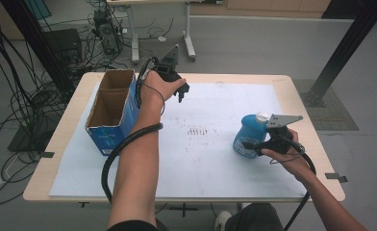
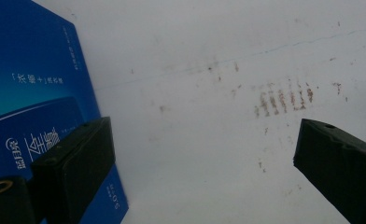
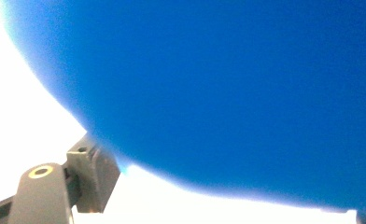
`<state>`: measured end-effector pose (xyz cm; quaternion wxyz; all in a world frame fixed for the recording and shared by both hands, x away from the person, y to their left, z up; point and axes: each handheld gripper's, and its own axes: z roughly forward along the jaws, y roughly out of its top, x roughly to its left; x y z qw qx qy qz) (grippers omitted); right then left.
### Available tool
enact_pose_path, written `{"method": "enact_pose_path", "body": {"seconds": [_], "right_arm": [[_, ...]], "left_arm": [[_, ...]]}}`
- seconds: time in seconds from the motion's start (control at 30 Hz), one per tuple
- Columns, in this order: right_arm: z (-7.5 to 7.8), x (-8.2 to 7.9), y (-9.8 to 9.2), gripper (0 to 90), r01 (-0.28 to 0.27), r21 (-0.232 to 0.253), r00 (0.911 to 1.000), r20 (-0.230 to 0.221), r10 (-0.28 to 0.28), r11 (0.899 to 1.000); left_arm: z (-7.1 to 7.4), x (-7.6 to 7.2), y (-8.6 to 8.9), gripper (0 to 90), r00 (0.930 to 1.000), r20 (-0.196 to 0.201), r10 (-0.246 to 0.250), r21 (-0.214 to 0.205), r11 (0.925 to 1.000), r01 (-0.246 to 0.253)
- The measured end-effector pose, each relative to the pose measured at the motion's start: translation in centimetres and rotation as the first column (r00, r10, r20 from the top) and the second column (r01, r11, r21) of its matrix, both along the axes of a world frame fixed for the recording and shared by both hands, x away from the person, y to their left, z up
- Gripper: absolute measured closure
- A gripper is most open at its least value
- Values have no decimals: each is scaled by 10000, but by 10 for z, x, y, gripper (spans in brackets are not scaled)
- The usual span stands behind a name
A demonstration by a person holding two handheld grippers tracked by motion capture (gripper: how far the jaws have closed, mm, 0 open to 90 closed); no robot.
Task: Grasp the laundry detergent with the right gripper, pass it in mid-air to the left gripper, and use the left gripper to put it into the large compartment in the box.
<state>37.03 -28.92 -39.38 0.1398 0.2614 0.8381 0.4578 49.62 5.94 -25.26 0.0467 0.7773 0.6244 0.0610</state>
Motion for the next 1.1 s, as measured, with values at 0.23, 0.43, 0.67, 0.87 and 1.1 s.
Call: {"method": "enact_pose_path", "body": {"seconds": [0.23,0.43,0.67,0.87,1.1], "right_arm": [[0,0,0,280,-142,-37,9998,108,143,9999],[-3,0,-2,330,-119,60,9999,100,118,9999],[-6,0,-4,407,-206,85,9997,157,204,9998],[-6,0,-4,413,-277,62,9994,191,276,9996],[-6,0,-4,417,-297,30,9993,205,296,9996]], "left_arm": [[-1,-1,0,57,10000,7,0,-9,10000,0],[-2,-1,0,56,10000,-34,-52,-5,10000,52],[-2,0,0,56,10000,-28,-73,-29,10000,73],[0,0,-1,56,10000,9,-65,-24,10000,65],[-1,0,-3,56,9999,-12,-126,-19,9999,126]]}}
